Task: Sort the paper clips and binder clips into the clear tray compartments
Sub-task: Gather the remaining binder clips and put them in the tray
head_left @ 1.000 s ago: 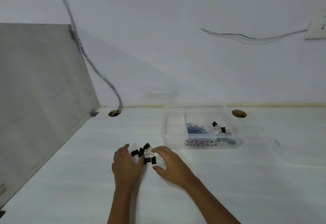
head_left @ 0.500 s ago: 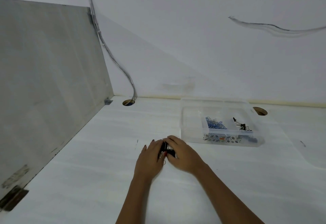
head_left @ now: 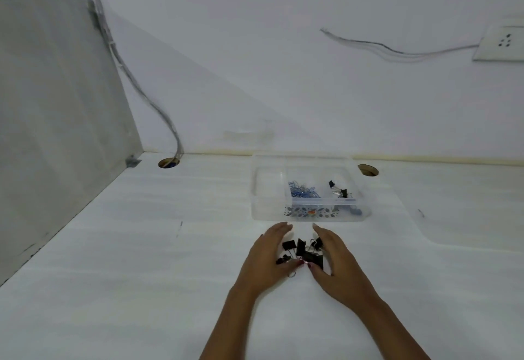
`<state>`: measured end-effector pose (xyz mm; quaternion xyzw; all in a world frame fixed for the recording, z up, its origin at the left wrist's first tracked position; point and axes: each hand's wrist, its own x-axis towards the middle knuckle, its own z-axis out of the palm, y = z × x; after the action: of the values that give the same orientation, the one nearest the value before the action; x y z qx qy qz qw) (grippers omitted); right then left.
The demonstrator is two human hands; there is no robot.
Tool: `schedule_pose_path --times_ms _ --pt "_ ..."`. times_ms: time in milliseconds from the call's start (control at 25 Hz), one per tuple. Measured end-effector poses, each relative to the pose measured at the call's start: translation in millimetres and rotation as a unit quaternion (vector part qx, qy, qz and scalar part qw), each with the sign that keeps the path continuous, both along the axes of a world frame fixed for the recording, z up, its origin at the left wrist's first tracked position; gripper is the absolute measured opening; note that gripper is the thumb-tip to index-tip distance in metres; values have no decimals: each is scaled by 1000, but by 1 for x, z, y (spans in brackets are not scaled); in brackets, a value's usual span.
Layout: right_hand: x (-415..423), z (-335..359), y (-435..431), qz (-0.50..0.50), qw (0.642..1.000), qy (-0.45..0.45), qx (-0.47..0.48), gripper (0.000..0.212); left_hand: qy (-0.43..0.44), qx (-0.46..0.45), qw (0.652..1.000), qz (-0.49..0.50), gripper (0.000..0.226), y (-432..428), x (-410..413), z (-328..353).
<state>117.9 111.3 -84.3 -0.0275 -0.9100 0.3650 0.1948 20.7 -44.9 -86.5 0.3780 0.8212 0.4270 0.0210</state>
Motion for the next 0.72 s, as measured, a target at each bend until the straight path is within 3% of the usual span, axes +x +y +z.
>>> schedule_pose_path --times_ms 80,240,360,440,600,720 --pt "7 0 7 -30 999 17 12 52 -13 44 999 2 68 -13 -7 -2" --pt "9 -2 10 -64 996 22 56 28 -34 47 997 57 19 -26 -4 1" --pt "8 0 8 -71 996 32 50 26 -49 84 990 100 23 -19 4 6" --pt "9 1 12 -93 994 53 5 20 -111 148 975 125 26 -12 7 10" --pt "9 -2 19 -112 991 61 -48 16 -290 260 910 144 19 4 9 29" --pt "10 -4 18 -89 994 45 -33 25 -464 368 791 153 23 11 6 39"
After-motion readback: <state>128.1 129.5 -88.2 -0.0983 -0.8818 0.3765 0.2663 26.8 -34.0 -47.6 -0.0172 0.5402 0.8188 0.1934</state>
